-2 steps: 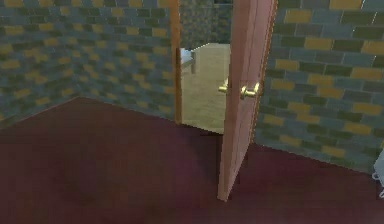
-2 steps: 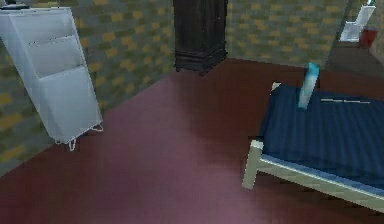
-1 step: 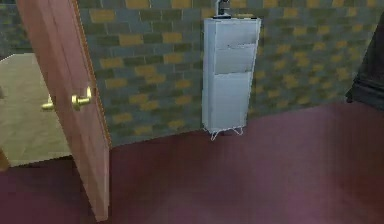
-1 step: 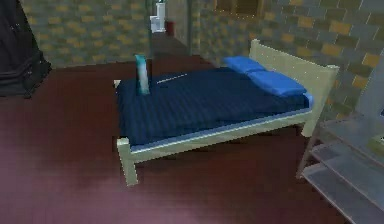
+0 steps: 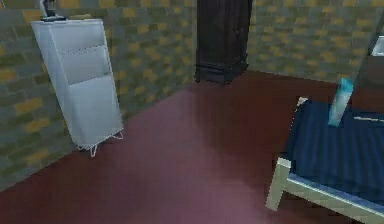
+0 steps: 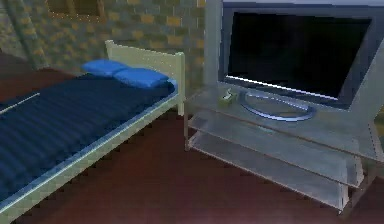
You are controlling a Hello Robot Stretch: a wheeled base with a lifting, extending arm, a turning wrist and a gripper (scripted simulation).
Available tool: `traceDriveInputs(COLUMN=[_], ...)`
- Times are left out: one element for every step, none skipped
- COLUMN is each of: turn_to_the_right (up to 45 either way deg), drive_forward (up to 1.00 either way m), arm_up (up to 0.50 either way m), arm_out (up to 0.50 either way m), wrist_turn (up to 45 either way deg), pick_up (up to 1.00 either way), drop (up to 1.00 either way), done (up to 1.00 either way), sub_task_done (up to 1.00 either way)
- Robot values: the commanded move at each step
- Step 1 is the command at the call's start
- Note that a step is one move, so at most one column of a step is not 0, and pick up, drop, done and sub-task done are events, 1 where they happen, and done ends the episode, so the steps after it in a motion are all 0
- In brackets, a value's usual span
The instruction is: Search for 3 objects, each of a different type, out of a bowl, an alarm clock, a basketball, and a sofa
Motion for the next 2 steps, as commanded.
traceDriveInputs(turn_to_the_right=[0.0,0.0], drive_forward=[1.0,0.2], arm_up=[0.0,0.0], arm_out=[0.0,0.0], wrist_turn=[0.0,0.0], pick_up=[0.0,0.0], drop=[0.0,0.0], done=[0.0,0.0], sub_task_done=[0.0,0.0])
